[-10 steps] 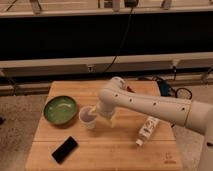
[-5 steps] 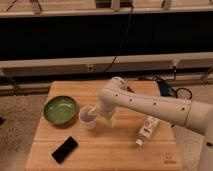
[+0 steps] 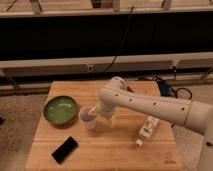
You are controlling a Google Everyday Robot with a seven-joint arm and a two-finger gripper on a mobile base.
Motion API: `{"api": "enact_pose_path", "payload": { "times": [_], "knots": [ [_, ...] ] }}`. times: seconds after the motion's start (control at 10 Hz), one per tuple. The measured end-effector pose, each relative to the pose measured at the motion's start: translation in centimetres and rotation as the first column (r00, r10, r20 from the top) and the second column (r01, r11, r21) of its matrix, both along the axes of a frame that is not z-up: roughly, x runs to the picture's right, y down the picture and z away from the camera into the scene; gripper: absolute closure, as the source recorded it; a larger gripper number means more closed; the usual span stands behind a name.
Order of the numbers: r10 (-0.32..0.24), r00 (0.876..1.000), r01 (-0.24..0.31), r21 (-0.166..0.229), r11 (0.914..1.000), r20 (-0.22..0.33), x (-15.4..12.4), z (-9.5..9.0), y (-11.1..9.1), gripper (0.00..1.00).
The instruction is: Pick up the ceramic cup
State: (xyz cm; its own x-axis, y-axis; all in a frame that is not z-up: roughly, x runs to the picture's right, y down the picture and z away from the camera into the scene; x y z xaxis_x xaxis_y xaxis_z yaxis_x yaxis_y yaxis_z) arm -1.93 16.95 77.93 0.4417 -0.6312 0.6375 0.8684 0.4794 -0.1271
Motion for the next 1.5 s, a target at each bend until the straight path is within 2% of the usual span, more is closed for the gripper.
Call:
{"api": "enact_pose_path", "payload": {
  "times": [0.1, 0.4, 0.6, 0.9, 1.2, 1.5],
  "knots": [
    [-0.001, 1.0, 0.001, 0.0, 1.0, 0.001, 0.0, 0.0, 0.0, 0.22],
    [-0.002, 1.0, 0.002, -0.001, 1.0, 0.006, -0.1, 0.1, 0.0, 0.39],
    [-0.003, 1.0, 0.003, 0.0, 1.0, 0.008, -0.1, 0.1, 0.0, 0.45],
    [-0.001, 1.0, 0.001, 0.006, 1.0, 0.016, -0.2, 0.4, -0.1, 0.72],
    [-0.001, 1.0, 0.001, 0.011, 0.9999, 0.026, -0.1, -0.3, -0.9, 0.98],
    [-0.007, 0.999, 0.006, 0.014, 0.9999, 0.036, 0.1, -2.0, -2.7, 0.99]
  ]
}}
